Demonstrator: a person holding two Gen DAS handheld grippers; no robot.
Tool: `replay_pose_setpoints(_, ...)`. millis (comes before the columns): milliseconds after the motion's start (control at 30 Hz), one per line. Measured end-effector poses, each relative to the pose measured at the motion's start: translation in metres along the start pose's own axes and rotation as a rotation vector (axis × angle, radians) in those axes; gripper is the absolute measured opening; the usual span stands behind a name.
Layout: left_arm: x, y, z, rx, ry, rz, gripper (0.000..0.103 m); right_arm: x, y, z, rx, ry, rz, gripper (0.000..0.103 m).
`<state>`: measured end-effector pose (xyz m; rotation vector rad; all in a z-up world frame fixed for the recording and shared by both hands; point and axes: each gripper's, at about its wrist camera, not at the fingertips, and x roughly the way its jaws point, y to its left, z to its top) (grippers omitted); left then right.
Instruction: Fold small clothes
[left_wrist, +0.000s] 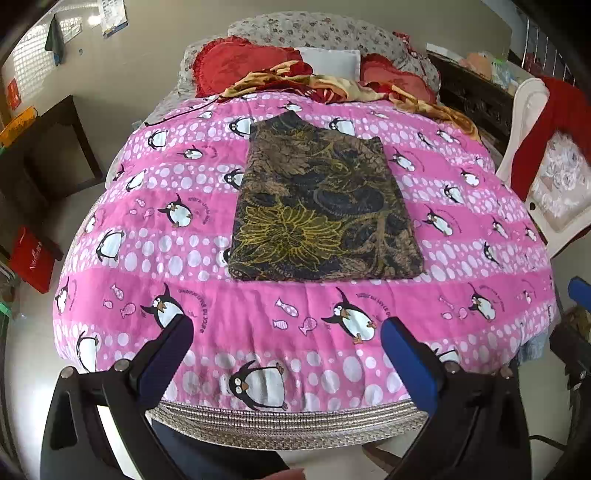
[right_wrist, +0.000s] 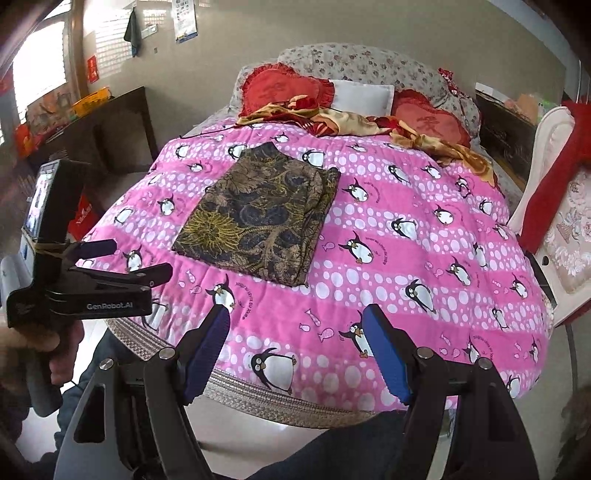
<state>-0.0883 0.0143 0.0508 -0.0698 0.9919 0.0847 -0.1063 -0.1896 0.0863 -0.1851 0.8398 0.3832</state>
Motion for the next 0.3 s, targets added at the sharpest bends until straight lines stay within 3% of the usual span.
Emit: replay_pose_setpoints(300,-0.0101,-0.0001,-0.0046,-0.012,-0.034,-0.012,0.103,-0.0101,0.0027,-0.0045,-0.008,-0.01,-0.01,0.063)
